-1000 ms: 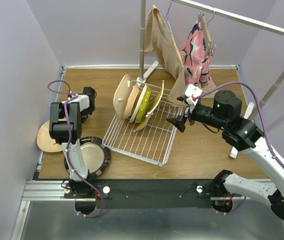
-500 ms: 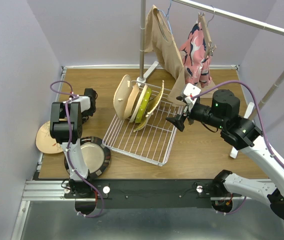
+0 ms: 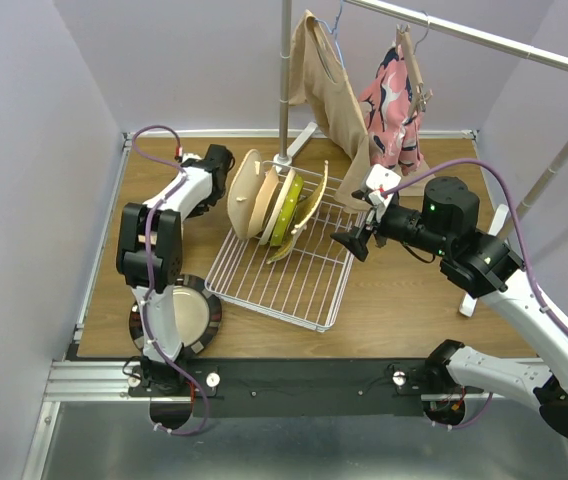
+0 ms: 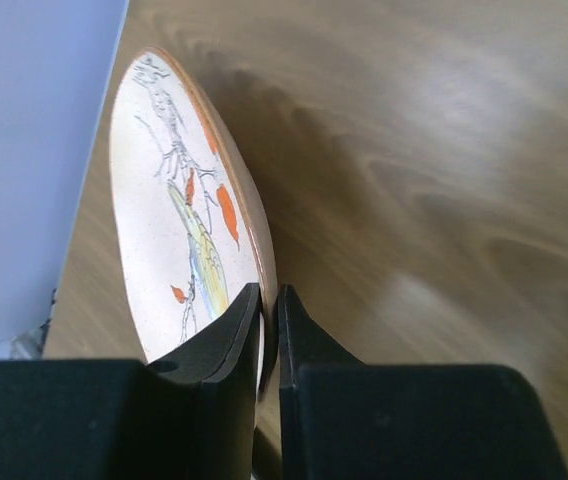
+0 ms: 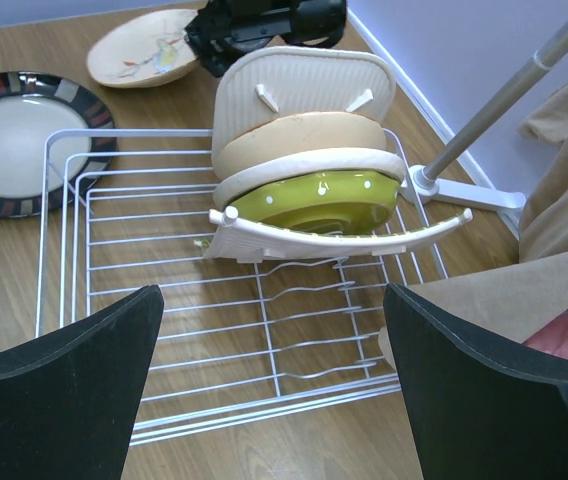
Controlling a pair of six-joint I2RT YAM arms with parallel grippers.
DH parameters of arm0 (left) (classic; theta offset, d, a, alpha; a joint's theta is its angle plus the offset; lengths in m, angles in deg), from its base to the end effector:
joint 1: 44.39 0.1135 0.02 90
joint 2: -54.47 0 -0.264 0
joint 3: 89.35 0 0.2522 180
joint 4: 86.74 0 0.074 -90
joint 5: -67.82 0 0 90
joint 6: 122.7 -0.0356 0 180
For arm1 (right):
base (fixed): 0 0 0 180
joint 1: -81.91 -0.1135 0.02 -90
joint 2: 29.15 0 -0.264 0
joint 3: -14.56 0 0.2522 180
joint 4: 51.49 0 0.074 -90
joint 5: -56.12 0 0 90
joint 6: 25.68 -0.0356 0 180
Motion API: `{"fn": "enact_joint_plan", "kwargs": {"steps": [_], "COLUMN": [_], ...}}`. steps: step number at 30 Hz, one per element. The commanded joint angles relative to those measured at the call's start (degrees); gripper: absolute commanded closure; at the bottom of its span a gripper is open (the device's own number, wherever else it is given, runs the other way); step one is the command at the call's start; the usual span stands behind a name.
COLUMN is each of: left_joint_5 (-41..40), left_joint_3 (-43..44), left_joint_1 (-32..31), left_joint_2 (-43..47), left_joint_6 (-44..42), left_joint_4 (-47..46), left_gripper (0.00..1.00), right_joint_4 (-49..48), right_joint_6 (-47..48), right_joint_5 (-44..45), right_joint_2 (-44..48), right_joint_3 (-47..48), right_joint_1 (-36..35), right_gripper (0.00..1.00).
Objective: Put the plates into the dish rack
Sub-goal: Insert the plate into the dish rack
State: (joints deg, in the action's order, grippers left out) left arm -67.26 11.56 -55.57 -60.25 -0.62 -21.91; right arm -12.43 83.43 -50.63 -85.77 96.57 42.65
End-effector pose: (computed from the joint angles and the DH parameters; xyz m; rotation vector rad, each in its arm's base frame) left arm 0.3922 -0.0518 0.1959 -0.5626 2.4734 0.8849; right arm 0.1543 0.1393 0.4165 -1.0694 1.4836 0.5131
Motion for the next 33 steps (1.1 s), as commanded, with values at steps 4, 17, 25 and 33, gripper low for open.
{"fn": "enact_joint_plan", "kwargs": {"steps": [4, 17, 25, 33], "left_joint_5": [-3.6, -9.23, -10.65, -10.29], "left_joint_3": [8.63, 15.67, 20.51, 23.85], "left_joint_1": [-3.84, -5.52, -7.71, -12.81], "left_joint_2": [3.27, 9.42, 11.53, 14.34], "left_joint_6": [3.79, -5.96, -14.57, -25.74], "left_joint_4": [4.74, 3.24, 1.41, -2.2], "left_gripper": [1.0, 1.0, 1.0, 1.0], "right_joint_4": [-1.13, -1.48, -1.74, -2.97], "right_joint_6": [0.31, -0.13, -0.39, -4.77], "right_joint_5": [1.37, 1.02, 1.02, 3.21], "right_joint_2": [0.46, 0.63, 0.72, 0.11], "right_joint_3": [0.75, 0.31, 0.31, 1.18], "right_joint_1": [0.24, 0.33, 0.33, 0.51], "right_gripper": [0.0, 0.0, 0.0, 0.0]}}
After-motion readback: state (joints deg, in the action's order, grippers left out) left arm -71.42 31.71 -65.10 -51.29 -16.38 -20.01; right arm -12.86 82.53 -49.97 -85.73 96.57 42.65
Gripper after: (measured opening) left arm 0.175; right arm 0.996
